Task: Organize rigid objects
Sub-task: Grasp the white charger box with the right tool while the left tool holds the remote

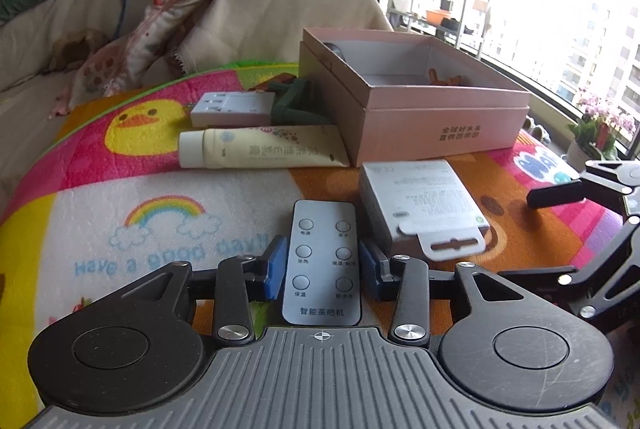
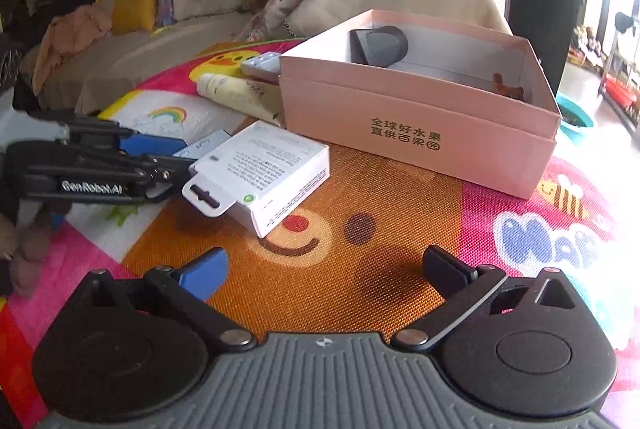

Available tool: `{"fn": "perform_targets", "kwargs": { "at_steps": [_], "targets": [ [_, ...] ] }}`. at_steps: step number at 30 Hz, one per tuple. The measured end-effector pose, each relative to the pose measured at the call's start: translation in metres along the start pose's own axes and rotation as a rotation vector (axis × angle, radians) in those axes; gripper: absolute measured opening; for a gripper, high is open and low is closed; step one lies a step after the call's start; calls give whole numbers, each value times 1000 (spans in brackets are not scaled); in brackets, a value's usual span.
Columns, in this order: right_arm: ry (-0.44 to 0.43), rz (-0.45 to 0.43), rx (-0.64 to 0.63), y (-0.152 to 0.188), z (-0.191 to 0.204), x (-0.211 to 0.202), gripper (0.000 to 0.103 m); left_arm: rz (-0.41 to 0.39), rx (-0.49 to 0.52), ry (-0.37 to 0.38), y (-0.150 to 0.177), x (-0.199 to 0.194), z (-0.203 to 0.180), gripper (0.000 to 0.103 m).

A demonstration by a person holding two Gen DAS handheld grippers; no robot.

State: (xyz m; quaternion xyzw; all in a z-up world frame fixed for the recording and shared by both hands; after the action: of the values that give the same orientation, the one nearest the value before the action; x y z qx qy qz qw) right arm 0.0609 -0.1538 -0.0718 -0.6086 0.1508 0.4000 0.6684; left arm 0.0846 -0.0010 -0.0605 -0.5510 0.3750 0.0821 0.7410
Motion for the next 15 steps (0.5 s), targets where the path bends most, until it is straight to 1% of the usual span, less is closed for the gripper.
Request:
{"fn": "perform_targets", "kwargs": {
  "at_steps": [4, 6, 10, 12, 15],
  "targets": [
    [7, -2, -33, 3, 10, -5, 101, -7, 1, -23, 15, -18, -2, 44],
    [-24, -34, -10, -2, 19, -11, 101, -12, -16, -27, 21, -26, -2, 44],
    [-27, -107, 65, -29, 34, -12, 101, -22, -26, -34, 26, -32, -4, 44],
    [-35, -101, 114, -43, 37, -5, 101, -29, -44, -27, 26, -32, -2, 44],
    [-82, -66, 204, -57, 36, 0, 101, -40, -62, -20, 27, -33, -1, 44]
  ]
}}
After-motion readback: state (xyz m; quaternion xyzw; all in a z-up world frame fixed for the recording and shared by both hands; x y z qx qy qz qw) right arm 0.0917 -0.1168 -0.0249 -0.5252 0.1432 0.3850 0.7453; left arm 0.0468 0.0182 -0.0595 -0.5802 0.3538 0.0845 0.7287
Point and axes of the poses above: each gripper's, at about its wrist camera, not at the fingertips, and x roughly the way its jaws point, z to its left, y to its underside, the point moved 10 cm from there along x, roughly the way its jaws point, and after that the axes turned 12 degrees about x, right-handed, at the moved point
